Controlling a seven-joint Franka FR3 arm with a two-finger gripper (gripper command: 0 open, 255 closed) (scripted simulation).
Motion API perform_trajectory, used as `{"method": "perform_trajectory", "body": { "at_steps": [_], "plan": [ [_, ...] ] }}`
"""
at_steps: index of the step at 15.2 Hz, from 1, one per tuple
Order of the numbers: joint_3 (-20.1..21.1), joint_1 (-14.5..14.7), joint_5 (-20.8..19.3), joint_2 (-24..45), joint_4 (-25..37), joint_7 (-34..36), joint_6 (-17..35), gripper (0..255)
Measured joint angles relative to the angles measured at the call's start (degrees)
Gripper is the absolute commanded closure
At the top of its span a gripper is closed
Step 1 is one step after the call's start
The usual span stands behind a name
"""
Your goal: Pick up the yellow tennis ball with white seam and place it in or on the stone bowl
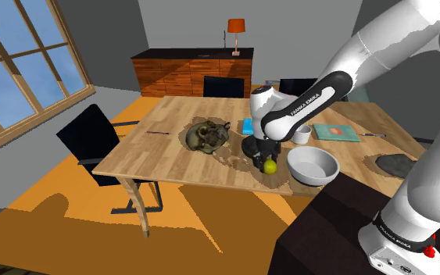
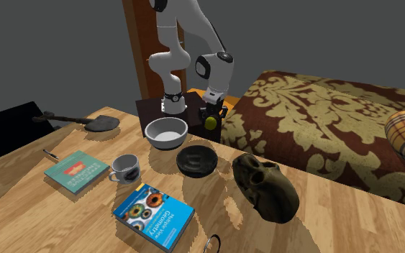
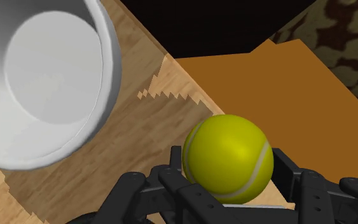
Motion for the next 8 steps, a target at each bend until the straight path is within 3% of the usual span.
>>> {"method": "perform_trajectory", "body": {
  "at_steps": [8],
  "plan": [
    [0.1, 0.1, 1.6, -4.8, 1.9, -1.4, -6.5, 255]
  ]
}}
